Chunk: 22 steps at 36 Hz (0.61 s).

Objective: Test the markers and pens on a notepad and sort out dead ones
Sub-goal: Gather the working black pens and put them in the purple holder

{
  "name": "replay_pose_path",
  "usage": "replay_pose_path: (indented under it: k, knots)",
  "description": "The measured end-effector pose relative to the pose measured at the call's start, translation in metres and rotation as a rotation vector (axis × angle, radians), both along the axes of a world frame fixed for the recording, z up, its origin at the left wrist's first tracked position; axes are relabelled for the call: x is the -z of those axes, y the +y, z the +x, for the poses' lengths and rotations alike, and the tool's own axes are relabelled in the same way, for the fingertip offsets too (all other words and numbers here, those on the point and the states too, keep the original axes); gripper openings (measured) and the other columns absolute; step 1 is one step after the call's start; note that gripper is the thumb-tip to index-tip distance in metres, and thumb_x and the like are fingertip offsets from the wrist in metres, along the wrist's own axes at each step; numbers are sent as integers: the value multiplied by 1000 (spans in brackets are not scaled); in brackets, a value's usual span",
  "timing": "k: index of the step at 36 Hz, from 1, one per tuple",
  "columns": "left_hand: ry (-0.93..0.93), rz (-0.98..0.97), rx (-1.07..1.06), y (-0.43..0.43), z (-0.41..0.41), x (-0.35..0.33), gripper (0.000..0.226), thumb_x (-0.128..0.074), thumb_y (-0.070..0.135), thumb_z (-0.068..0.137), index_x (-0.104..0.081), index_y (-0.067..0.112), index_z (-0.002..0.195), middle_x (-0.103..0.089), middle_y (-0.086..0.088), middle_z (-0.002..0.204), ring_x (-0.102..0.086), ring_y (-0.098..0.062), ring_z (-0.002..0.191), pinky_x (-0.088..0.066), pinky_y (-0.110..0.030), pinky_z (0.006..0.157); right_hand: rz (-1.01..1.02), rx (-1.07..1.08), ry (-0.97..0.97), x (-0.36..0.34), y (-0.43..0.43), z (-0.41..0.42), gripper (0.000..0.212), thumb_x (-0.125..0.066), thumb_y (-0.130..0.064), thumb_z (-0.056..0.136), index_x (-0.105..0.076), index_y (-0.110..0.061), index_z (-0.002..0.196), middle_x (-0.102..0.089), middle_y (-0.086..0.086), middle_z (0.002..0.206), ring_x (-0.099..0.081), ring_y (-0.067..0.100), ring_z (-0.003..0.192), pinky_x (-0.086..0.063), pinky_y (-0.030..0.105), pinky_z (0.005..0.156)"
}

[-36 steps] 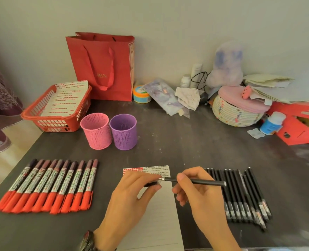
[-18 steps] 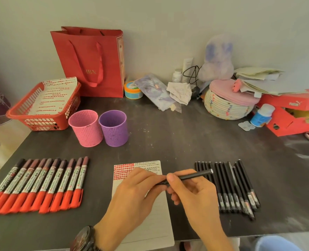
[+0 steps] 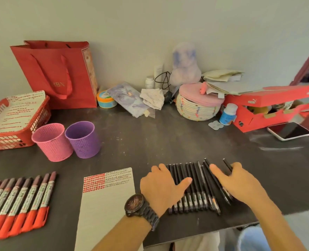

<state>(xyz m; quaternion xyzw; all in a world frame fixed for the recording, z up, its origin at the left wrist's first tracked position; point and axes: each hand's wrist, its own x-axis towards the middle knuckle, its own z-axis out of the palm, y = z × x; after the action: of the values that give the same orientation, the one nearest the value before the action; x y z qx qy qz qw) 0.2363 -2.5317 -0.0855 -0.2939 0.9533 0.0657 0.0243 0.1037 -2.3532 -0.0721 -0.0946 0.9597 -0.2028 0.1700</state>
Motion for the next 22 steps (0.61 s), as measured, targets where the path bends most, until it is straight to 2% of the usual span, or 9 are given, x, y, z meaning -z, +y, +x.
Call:
replay_pose_path:
  k: [2, 5, 9, 13, 17, 19, 22]
  knots:
    - [-42, 33, -26, 8, -16, 1, 93, -31, 92, 78, -45, 10, 121, -54, -6, 106, -52, -22, 76, -37, -32, 61, 113, -60, -13, -5, -7, -1, 86, -43, -92, 75, -46, -14, 111, -64, 7, 106, -65, 27, 93, -56, 43, 80]
    - [-81, 52, -58, 18, -33, -1, 92, -42, 89, 77, -43, 8, 122, -55, -9, 111, -62, -22, 92, -39, -31, 64, 190, -117, -3, -8, -19, -2, 106, -44, -97, 68, -43, -11, 130, -56, 7, 129, -62, 29, 109, -55, 45, 88]
    - [-140, 76, -90, 25, -45, -4, 82, -48, 79, 83, -40, 9, 123, -52, -9, 115, -62, -22, 97, -41, -33, 67, 260, -166, -7, -8, -35, -1, 110, -48, -95, 68, -36, -11, 139, -51, 8, 140, -58, 30, 120, -52, 41, 86]
    - [-175, 152, -25, 10, -44, -8, 87, -55, 77, 82, -36, 8, 131, -51, -13, 126, -60, -29, 109, -44, -37, 76, 298, -185, -1, -5, -44, -1, 108, -55, -89, 69, -35, -9, 139, -54, 9, 138, -59, 30, 120, -51, 41, 87]
    - [-222, 267, 63, -9, -39, -12, 82, -59, 67, 86, -33, 7, 136, -47, -16, 134, -54, -36, 121, -46, -41, 85, 352, -180, 37, -2, -55, 4, 95, -59, -77, 74, -37, -10, 138, -54, 9, 137, -58, 31, 119, -43, 38, 79]
    - [-227, 267, 61, -8, -38, -10, 72, -62, 60, 87, -37, 8, 129, -48, -14, 132, -54, -35, 120, -44, -40, 82, 392, -184, 75, 0, -60, 9, 82, -61, -69, 79, -39, -11, 133, -55, 9, 133, -59, 31, 117, -41, 36, 76]
    - [-209, 156, 33, 4, -38, -5, 63, -68, 54, 83, -43, 11, 122, -50, -10, 122, -57, -30, 113, -41, -36, 75, 422, -195, 129, 5, -65, 15, 51, -62, -49, 88, -42, -13, 118, -58, 9, 124, -61, 30, 110, -40, 35, 73]
